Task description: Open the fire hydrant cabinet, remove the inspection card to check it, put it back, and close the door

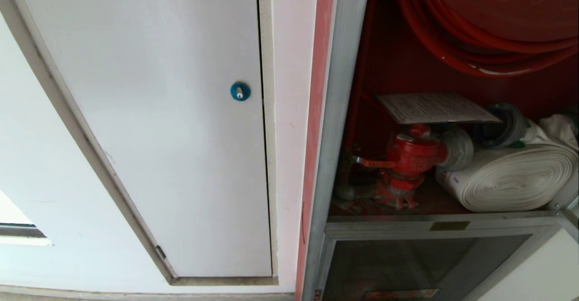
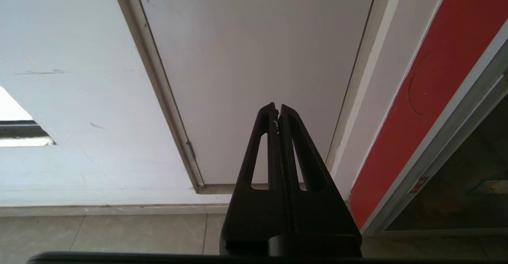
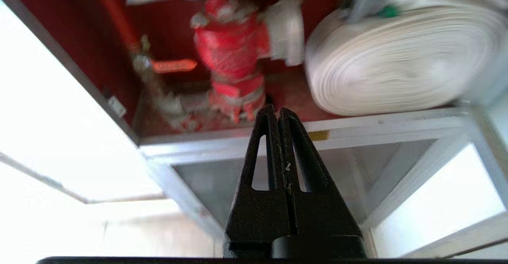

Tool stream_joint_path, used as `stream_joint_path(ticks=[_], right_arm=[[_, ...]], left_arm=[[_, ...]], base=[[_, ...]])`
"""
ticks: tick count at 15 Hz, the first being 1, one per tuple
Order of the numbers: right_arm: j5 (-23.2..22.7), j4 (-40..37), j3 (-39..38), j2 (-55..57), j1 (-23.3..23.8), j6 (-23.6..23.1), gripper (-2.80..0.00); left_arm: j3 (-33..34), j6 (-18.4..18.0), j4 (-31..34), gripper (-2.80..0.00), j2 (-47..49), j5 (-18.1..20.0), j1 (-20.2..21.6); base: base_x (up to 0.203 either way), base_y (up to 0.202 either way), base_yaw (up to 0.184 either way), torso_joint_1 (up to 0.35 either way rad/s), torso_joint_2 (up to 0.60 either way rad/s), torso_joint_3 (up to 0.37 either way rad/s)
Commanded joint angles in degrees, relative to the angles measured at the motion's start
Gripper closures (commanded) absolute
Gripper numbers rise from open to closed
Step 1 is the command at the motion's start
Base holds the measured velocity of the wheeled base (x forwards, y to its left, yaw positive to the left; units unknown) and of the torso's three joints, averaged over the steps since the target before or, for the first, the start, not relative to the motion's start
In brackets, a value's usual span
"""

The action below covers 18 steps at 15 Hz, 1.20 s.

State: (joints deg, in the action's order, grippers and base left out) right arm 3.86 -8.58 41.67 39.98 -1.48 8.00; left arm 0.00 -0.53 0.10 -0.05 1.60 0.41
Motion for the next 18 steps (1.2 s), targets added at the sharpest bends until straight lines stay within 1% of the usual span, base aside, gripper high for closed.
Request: stream_joint_path(ticks=[1, 6, 9, 11, 13, 15, 18], right_arm=[[1.21, -0.09, -1.91, -7.22, 0.07, 0.42, 0.00], [8.41, -0.34, -11.58, -21.48, 0.62, 1.03, 0.00], [9.74, -0.35, -18.28, -28.89, 1.40, 1.22, 0.00], [8.37, -0.23, -24.03, -34.37, 1.43, 1.12, 0.00], [4.47, -0.05, -29.73, -39.09, 1.45, 0.66, 0.00], [2.68, 0.78, -34.20, -39.92, 1.40, -0.16, 0.00], [-0.07, 8.18, -41.04, -39.97, 1.39, -3.02, 0.00]], left_arm=[[0.00, 0.00, -0.01, 0.00, 0.05, -0.01, 0.02], [0.00, -0.05, -0.01, 0.00, 0.05, -0.01, 0.02], [0.00, -0.05, -0.01, 0.00, 0.05, -0.01, 0.02], [0.00, -0.09, -0.01, 0.00, 0.05, -0.01, 0.02], [0.00, 0.00, -0.01, 0.00, 0.05, -0.01, 0.02], [0.00, 0.00, -0.01, 0.00, 0.05, -0.01, 0.02], [0.00, 0.00, -0.01, 0.00, 0.05, -0.01, 0.02]], base=[[0.000, 0.000, 0.000, 0.000, 0.00, 0.000], [0.000, 0.000, 0.000, 0.000, 0.00, 0.000], [0.000, 0.000, 0.000, 0.000, 0.00, 0.000], [0.000, 0.000, 0.000, 0.000, 0.00, 0.000], [0.000, 0.000, 0.000, 0.000, 0.00, 0.000], [0.000, 0.000, 0.000, 0.000, 0.00, 0.000], [0.000, 0.000, 0.000, 0.000, 0.00, 0.000]])
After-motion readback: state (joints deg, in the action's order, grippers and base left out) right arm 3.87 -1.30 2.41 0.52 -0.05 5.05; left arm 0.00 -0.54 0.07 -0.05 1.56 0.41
